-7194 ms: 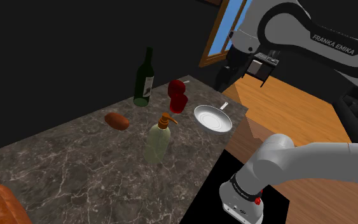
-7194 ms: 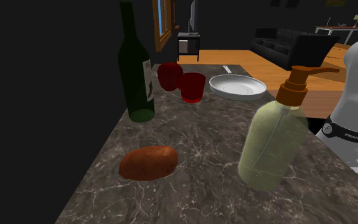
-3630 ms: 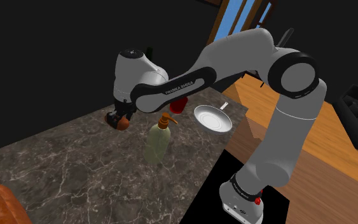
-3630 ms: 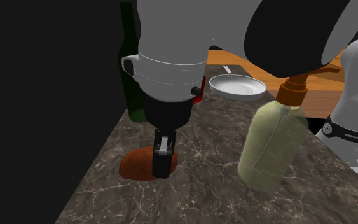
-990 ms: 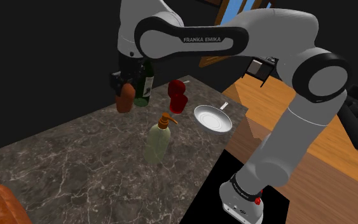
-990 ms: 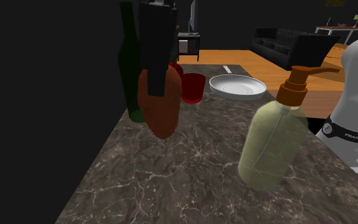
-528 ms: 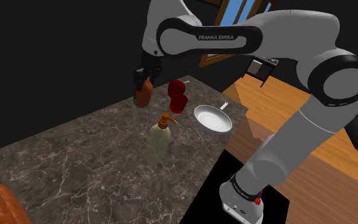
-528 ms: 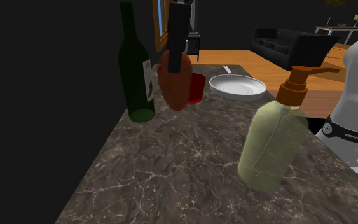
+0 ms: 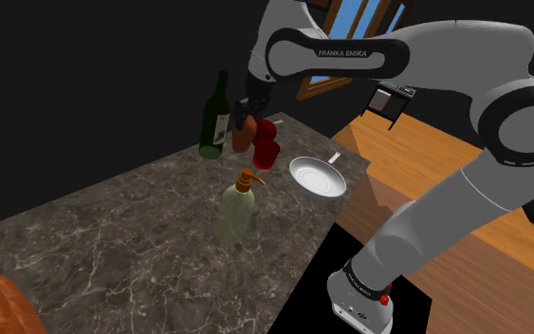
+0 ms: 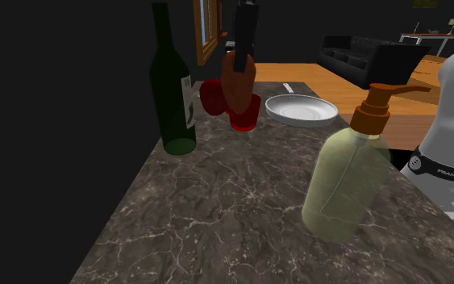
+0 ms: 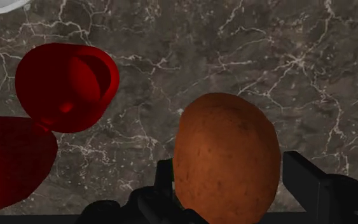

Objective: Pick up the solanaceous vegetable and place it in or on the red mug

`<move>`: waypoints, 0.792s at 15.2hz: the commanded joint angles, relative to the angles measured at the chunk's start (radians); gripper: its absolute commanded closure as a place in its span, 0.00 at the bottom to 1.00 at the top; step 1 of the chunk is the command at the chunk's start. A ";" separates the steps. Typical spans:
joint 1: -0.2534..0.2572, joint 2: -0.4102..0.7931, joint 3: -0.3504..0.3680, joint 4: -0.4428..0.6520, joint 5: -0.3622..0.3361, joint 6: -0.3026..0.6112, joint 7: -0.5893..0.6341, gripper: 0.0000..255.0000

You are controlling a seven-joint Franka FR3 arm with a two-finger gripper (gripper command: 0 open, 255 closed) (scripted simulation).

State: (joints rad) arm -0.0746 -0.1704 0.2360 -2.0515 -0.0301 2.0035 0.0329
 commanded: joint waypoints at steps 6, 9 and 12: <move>-0.066 -0.057 -0.109 -0.053 0.012 0.004 -0.182 1.00; -0.095 -0.066 -0.157 -0.060 0.012 0.003 -0.257 1.00; -0.128 -0.066 -0.211 -0.056 0.010 0.001 -0.344 1.00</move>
State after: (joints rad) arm -0.1913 -0.2391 0.0428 -2.1130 -0.0191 2.0069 -0.2802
